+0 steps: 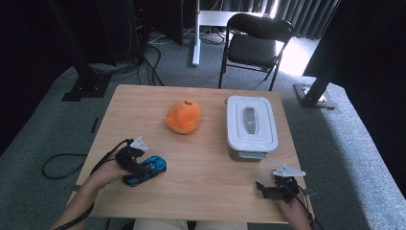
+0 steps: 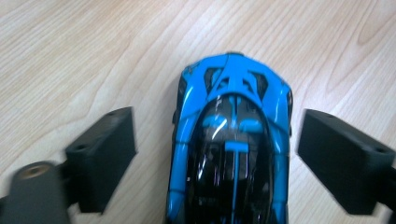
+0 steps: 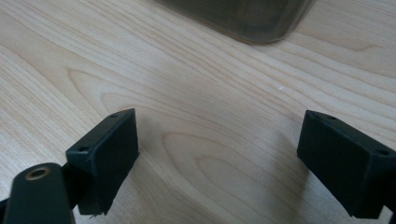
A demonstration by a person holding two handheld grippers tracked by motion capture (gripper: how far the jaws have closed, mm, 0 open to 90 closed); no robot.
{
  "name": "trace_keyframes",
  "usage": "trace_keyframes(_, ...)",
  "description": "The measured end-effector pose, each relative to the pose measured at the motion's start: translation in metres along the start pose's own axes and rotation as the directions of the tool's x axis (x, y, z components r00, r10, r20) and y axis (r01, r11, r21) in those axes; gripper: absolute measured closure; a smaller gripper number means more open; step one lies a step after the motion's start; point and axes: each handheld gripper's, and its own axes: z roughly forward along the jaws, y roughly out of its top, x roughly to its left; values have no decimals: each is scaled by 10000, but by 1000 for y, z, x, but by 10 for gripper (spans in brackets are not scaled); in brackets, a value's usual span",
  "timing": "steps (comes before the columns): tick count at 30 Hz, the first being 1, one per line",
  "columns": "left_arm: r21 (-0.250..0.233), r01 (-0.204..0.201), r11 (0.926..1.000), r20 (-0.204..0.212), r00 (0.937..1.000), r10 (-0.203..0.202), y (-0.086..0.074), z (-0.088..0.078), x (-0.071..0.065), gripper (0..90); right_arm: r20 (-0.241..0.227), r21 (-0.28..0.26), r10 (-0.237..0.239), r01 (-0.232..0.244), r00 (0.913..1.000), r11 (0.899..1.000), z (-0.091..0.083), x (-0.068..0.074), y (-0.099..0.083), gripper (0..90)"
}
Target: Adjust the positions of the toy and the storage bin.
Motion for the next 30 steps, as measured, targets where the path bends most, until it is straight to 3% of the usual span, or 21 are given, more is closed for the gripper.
trace_keyframes(5, -231, 178, 9996, -245, 9995, -184, 12, 4, -1, 61, 65, -4, 6, -6, 10000, 10000, 0, -1, 0, 119)
trace_keyframes(6, -292, 310, 9991, -325, 9990, -319, 15, 5, -1, 7, 252, -47, 3, -2, 9997, 10000, 0, -1, 0, 119)
trace_keyframes(7, -334, 380, 9987, -262, 9989, -389, 18, 6, -1, 7, 464, -121, 40, -35, 9989, 9999, -1, -3, 0, 119)
trace_keyframes(12, -520, 119, 9986, -352, 9993, -137, 35, 16, -11, 8, 1218, -641, 473, -397, 9914, 9972, -3, -13, 3, 119)
trace_keyframes(15, -841, 260, 9961, -542, 9981, -307, 46, 23, -15, 8, 1883, -862, 629, -473, 9801, 9952, -5, -21, 6, 120)
trace_keyframes(17, -993, 354, 9944, -603, 9973, -415, 52, 26, -17, 9, 1941, -1000, 870, -685, 9771, 9926, -6, -27, 8, 120)
trace_keyframes(20, -1290, 148, 9915, -811, 9964, -254, 61, 32, -23, 47, 2129, -997, 1091, -895, 9710, 9910, -5, -35, 10, 120)
trace_keyframes(24, -1205, 157, 9926, -1003, 9946, -279, 75, 42, -29, 46, 2323, -1060, 1337, -1116, 9634, 9881, -4, -42, 10, 120)
trace_keyframes(28, -1275, 474, 9907, -662, 9962, -562, 92, 50, -33, 9, 2437, -1100, 1649, -1417, 9557, 9838, -1, -55, 10, 120)
trace_keyframes(30, -1431, 576, 9880, -705, 9952, -683, 102, 55, -35, 2, 2489, -1099, 1742, -1509, 9527, 9824, -1, -58, 11, 120)
